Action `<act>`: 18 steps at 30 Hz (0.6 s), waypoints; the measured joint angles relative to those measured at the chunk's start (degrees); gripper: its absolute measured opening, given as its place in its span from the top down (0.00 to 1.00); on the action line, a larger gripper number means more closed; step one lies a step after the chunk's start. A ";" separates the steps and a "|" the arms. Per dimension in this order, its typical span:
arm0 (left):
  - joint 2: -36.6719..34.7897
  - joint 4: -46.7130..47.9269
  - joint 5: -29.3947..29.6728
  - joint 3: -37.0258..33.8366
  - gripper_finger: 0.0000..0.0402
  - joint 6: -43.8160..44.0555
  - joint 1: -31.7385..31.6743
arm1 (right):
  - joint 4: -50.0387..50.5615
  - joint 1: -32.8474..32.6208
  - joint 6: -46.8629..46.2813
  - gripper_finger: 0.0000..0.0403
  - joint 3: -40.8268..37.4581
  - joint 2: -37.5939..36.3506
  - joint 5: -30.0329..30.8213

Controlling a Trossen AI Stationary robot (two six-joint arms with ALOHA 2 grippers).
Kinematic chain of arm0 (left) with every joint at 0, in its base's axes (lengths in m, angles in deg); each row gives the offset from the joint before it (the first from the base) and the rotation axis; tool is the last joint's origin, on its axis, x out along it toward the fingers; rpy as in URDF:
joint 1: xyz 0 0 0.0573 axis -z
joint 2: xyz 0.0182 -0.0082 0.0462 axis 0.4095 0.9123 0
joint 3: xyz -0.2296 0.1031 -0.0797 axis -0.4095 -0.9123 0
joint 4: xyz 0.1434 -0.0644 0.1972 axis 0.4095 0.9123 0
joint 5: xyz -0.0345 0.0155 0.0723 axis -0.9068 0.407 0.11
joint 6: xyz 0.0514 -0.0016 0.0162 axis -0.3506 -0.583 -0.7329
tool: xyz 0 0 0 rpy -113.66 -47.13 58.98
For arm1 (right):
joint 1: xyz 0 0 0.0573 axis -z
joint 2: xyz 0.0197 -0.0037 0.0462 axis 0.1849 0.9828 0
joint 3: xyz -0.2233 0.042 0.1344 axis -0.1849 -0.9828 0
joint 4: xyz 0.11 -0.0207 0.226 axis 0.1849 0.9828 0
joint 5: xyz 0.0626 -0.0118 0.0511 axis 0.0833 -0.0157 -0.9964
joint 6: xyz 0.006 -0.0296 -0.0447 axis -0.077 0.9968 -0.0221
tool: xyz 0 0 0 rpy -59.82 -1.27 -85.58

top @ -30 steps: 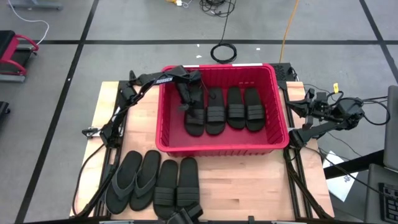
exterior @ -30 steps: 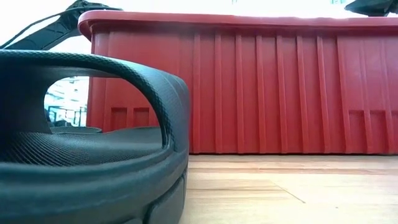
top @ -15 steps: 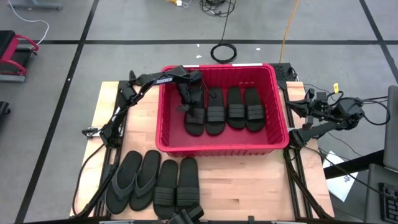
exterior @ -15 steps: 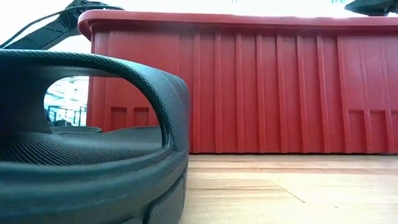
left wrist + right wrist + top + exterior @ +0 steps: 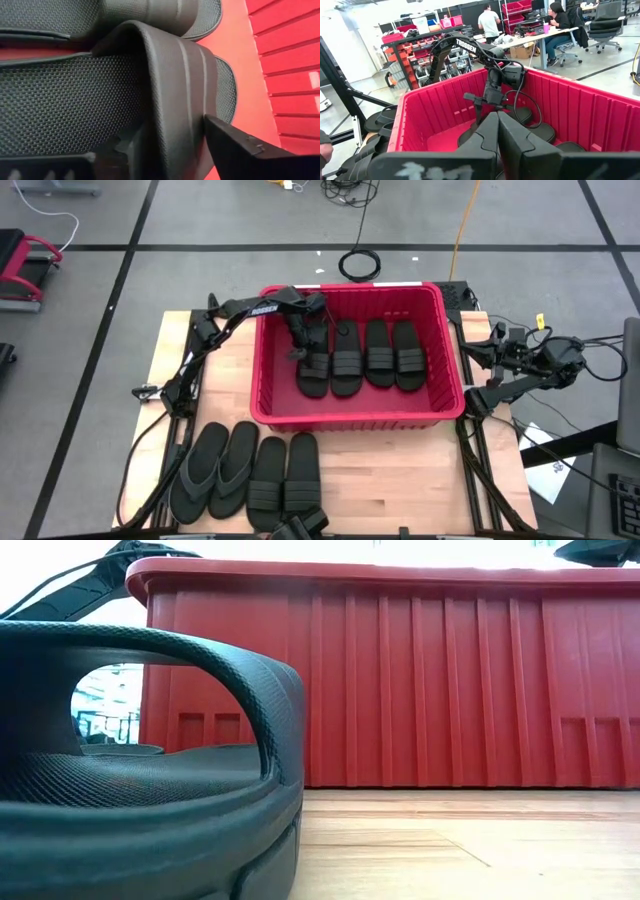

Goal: Pick and place slides into bin
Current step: Put the black slide into the red bin

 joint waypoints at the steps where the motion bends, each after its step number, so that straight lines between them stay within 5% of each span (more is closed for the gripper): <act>1: 0.00 -0.21 0.04 0.00 0.52 -0.06 0.03 | 0.00 0.02 0.00 1.00 0.00 0.00 0.00; 18: 0.00 1.62 4.54 9.84 0.40 -0.89 -0.01 | 0.00 0.01 -0.15 1.00 0.00 0.00 -0.04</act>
